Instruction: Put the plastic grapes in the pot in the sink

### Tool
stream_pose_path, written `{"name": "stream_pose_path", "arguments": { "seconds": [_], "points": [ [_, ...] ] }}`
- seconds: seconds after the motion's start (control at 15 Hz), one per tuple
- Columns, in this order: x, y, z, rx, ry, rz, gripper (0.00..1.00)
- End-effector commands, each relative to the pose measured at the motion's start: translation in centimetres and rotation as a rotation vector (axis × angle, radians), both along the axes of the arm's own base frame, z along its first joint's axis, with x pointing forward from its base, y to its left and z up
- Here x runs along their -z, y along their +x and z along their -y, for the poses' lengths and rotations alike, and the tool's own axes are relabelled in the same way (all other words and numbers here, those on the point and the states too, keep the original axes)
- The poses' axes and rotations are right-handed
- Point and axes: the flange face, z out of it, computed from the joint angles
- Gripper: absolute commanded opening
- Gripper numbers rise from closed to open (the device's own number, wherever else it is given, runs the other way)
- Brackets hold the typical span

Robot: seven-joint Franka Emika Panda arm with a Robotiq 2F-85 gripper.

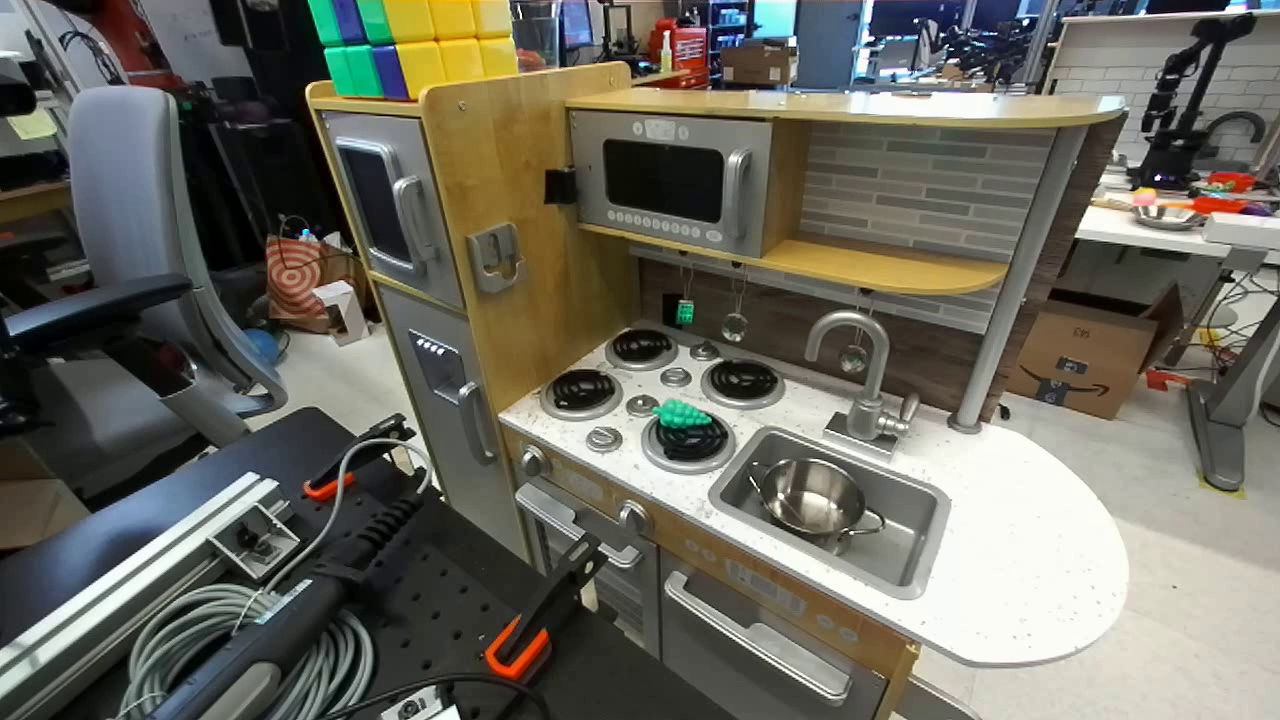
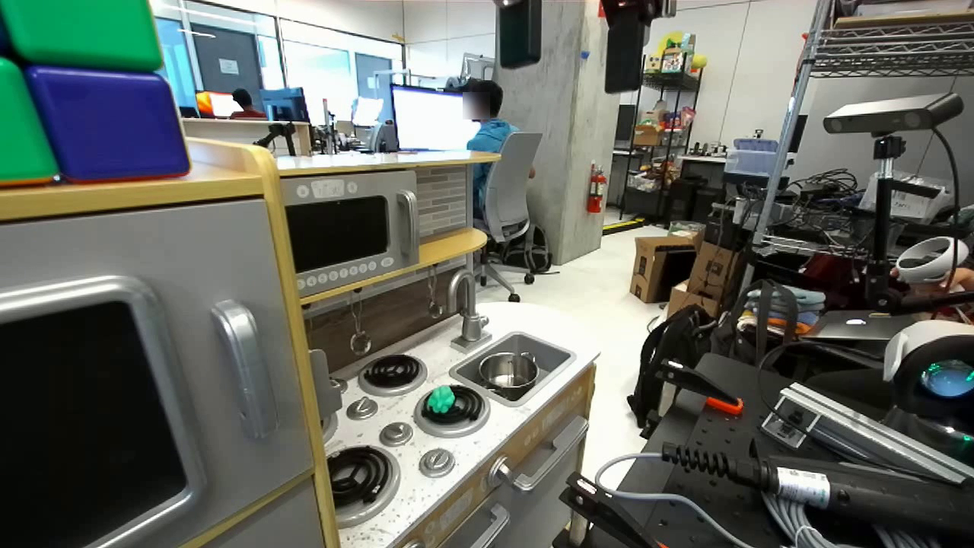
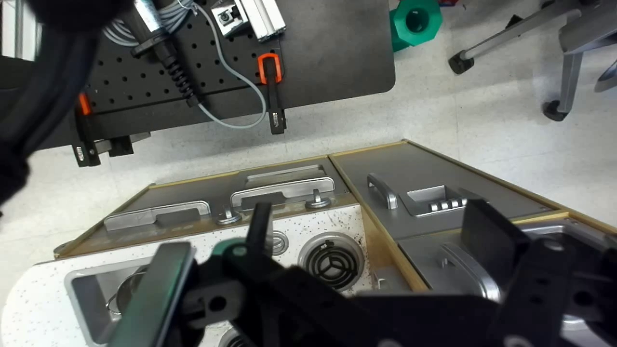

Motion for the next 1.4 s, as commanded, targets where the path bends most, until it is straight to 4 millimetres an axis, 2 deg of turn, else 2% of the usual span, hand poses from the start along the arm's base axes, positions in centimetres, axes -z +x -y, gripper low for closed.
{"name": "stream_pose_path", "arguments": {
  "seconds": [0.0,0.47,0.67,0.93,1.0,1.07,1.13,1.33],
  "points": [
    [0.3,1.3,1.7,0.086,0.014,0.022,1.00],
    [0.8,4.3,12.0,0.457,0.056,0.153,1.00],
    [1.3,5.4,15.0,0.590,0.092,0.249,1.00],
    [3.5,6.2,16.8,0.715,0.021,0.407,1.00],
    [4.0,6.2,16.8,0.760,-0.021,0.407,1.00],
    [4.5,5.8,16.0,0.725,-0.062,0.325,1.00],
    [3.9,5.8,16.8,0.708,-0.012,0.357,1.00],
    [4.8,5.7,15.9,0.712,-0.037,0.330,1.00]
  ]
}}
